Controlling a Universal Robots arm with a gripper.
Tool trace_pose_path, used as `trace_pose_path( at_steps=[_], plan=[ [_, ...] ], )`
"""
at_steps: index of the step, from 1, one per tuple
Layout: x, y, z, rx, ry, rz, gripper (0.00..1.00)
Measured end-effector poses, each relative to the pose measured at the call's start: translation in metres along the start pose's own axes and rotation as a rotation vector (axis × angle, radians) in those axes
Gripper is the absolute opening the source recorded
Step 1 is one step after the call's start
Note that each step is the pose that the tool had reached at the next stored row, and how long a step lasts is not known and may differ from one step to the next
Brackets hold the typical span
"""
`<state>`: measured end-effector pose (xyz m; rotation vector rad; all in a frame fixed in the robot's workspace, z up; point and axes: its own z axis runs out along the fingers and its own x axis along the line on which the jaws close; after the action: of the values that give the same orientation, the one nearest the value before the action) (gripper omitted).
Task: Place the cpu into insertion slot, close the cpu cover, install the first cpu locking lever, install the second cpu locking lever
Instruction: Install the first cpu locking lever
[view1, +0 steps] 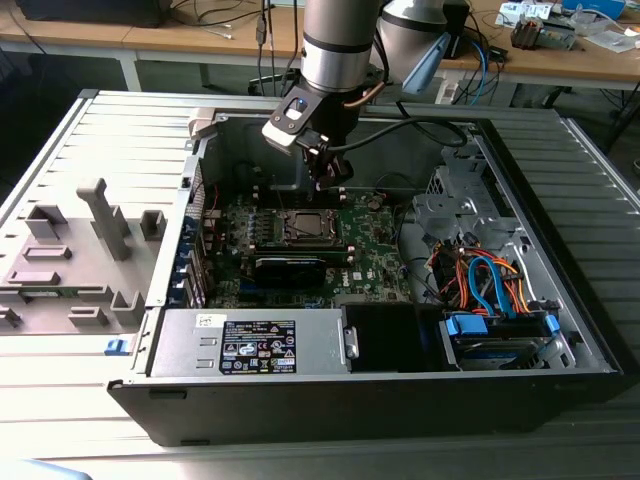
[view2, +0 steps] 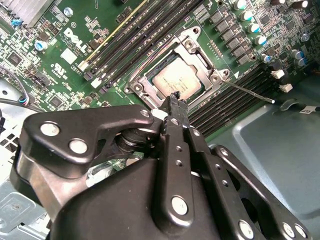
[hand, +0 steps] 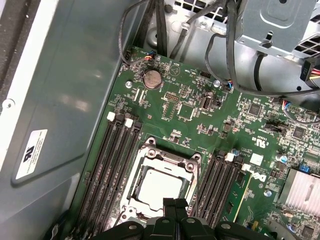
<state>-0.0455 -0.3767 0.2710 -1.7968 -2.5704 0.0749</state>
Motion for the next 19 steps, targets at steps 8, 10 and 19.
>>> trace_pose_path(
  at_steps=[8, 10, 19],
  plan=[
    [0.0000, 0.0000, 0.0000, -0.0001, -0.0002, -0.005, 0.11],
    [0.0000, 0.0000, 0.0000, -0.0001, -0.0002, -0.006, 0.11],
    [0.0000, 0.0000, 0.0000, -0.0003, -0.0005, -0.012, 0.11]
  ],
)
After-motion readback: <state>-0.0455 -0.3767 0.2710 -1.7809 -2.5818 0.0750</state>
